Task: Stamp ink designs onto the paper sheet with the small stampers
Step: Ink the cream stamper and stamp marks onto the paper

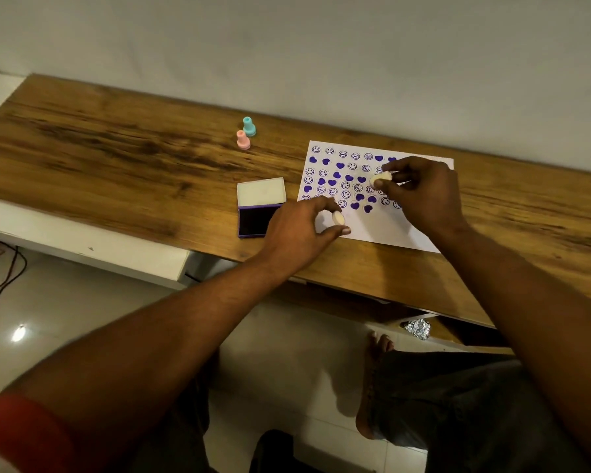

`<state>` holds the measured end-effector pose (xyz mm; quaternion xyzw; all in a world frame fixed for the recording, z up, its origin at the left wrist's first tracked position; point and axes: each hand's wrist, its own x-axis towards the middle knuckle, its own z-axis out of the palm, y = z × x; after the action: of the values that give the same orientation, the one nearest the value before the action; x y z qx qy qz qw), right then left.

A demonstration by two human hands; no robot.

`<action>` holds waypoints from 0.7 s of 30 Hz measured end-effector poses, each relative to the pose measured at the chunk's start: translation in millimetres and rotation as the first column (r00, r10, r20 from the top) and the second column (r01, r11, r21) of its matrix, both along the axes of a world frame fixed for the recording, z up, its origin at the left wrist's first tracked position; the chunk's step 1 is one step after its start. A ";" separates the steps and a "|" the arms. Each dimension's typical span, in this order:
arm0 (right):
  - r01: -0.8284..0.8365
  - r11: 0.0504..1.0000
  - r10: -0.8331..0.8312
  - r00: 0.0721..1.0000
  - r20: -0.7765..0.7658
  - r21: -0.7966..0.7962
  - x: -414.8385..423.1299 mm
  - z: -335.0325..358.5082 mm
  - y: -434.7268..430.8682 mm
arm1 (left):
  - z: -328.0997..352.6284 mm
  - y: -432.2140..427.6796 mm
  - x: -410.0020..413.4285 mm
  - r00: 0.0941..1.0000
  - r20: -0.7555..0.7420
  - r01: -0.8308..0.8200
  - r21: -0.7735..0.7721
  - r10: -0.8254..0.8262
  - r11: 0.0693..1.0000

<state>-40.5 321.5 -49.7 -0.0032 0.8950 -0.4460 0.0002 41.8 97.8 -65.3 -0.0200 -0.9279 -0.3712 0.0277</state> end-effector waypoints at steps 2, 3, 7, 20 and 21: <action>-0.027 1.000 0.027 0.999 -0.020 0.008 2.7 0.3 -4.5 | 0.2 -3.5 -3.3 1.000 0.001 -0.028 0.009 0.028 1.000; -0.046 0.999 0.046 0.998 -0.034 0.011 4.3 0.2 -7.4 | 0.2 -4.8 -4.7 0.999 0.010 -0.035 0.013 0.035 0.999; -0.135 0.991 0.134 0.990 -0.041 -0.001 8.5 -0.8 -23.1 | 0.9 -10.5 -9.9 0.998 0.017 -0.064 -0.019 0.064 0.998; -0.285 0.925 0.278 0.958 -0.065 -0.252 15.7 5.5 -80.6 | 15.8 -49.7 -10.1 0.981 -0.015 -0.190 0.100 0.192 0.977; -0.290 0.922 0.283 0.957 -0.066 -0.255 16.3 5.6 -83.9 | 16.5 -51.9 -9.2 0.980 -0.011 -0.195 0.112 0.197 0.974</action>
<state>-24.2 237.5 -44.1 -0.1401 0.8180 -0.5554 0.0527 32.6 45.9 -48.7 0.0690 -0.9030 -0.4172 0.0753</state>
